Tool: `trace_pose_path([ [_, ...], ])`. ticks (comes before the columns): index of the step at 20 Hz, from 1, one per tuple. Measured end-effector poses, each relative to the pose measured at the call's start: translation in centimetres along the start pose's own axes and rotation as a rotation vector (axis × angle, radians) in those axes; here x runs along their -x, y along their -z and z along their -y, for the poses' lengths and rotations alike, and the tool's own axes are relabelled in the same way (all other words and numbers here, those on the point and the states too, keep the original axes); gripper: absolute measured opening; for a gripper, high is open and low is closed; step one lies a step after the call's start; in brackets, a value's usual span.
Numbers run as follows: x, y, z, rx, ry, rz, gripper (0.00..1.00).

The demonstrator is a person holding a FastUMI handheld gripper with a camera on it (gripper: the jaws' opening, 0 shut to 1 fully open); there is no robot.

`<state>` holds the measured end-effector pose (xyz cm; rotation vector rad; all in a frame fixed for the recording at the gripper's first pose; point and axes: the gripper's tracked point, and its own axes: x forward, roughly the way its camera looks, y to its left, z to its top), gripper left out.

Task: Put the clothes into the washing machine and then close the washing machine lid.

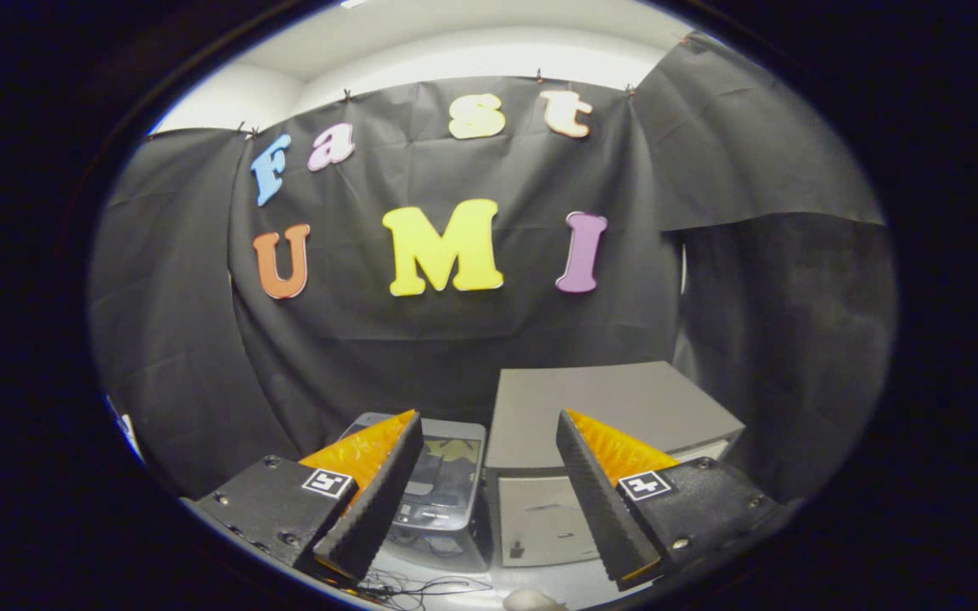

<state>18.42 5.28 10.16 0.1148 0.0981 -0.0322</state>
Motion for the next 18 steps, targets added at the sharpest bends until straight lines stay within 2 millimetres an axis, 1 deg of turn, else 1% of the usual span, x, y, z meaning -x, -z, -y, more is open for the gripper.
trace_pose_path([
  [3, 5.6, 0.9, 4.7, -0.003, 0.019, 0.025, 0.99],
  [5, 8.8, 1.8, 7.4, -0.014, 0.037, 0.037, 0.99],
  [9, 13.8, 3.9, 11.4, -0.026, 0.073, 0.053, 1.0],
  [11, 15.5, 5.6, 12.6, -0.035, 0.082, 0.034, 1.0],
  [13, 16.7, 6.5, 13.9, -0.05, 0.101, 0.022, 1.0],
  [16, 17.7, 7.4, 15.2, -0.051, 0.134, 0.02, 1.0],
  [18, 18.4, 7.5, 15.5, -0.048, 0.136, 0.022, 1.0],
])
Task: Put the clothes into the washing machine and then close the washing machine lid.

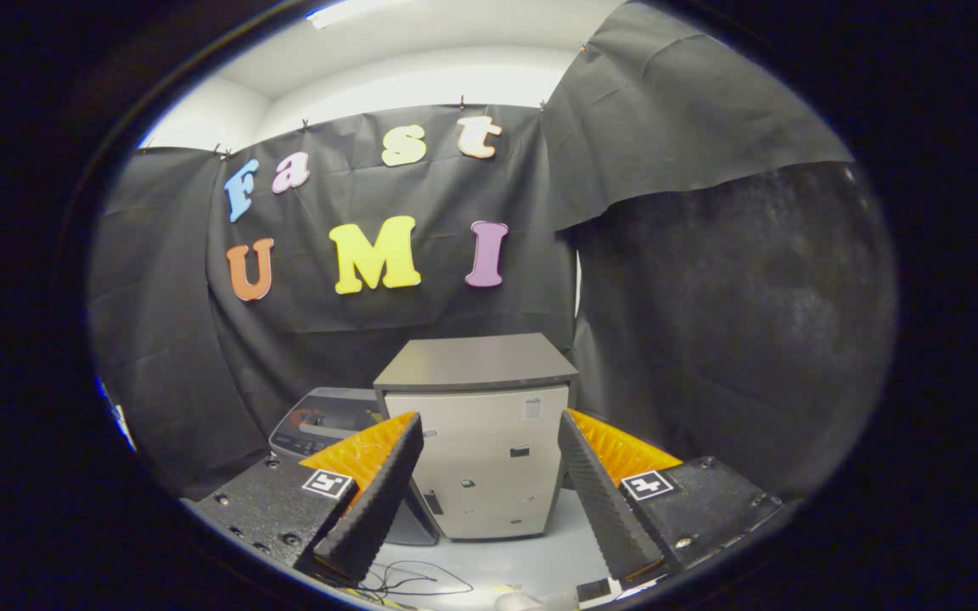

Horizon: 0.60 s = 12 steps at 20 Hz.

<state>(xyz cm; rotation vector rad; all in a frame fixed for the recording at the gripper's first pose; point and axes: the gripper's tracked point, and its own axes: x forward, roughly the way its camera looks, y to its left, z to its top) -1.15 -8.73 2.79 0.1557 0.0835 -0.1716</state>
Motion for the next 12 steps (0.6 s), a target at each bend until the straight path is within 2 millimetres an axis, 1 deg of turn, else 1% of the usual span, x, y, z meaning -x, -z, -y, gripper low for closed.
trace_pose_path([
  [1, 0.1, -0.2, 0.2, -0.001, 0.002, 0.005, 1.0],
  [4, 0.3, 0.3, 0.8, 0.002, 0.013, 0.002, 1.0],
  [7, 0.7, 1.0, 0.6, -0.001, 0.0, -0.009, 1.0],
  [9, 0.9, 1.1, 0.9, 0.013, 0.001, -0.005, 1.0],
  [12, 1.2, 1.1, 0.6, 0.016, -0.008, -0.004, 1.0],
])
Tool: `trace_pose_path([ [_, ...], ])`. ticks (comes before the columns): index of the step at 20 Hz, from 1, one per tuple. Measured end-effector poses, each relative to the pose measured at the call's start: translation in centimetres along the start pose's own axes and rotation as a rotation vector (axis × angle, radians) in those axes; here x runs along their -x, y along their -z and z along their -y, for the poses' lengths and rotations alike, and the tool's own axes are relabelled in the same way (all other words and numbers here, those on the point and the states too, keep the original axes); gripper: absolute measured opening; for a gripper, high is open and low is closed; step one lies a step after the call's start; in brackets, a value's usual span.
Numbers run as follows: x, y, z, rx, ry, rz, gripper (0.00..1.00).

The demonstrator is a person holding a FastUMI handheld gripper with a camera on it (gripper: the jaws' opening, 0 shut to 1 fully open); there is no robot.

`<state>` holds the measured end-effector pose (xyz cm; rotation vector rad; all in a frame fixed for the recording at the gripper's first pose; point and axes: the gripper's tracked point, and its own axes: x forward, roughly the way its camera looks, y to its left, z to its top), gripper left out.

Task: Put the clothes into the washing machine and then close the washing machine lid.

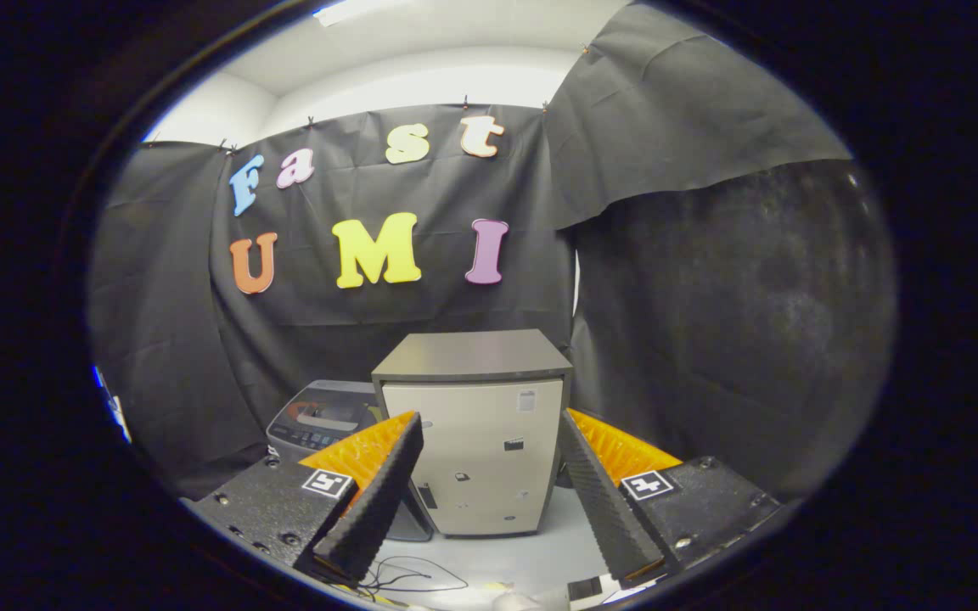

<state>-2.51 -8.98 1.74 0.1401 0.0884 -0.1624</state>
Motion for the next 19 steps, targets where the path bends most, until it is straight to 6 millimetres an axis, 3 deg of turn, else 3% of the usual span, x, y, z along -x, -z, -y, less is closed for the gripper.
trace_pose_path([
  [19, 1.5, 0.5, 1.6, 0.007, -0.011, -0.004, 1.0],
])
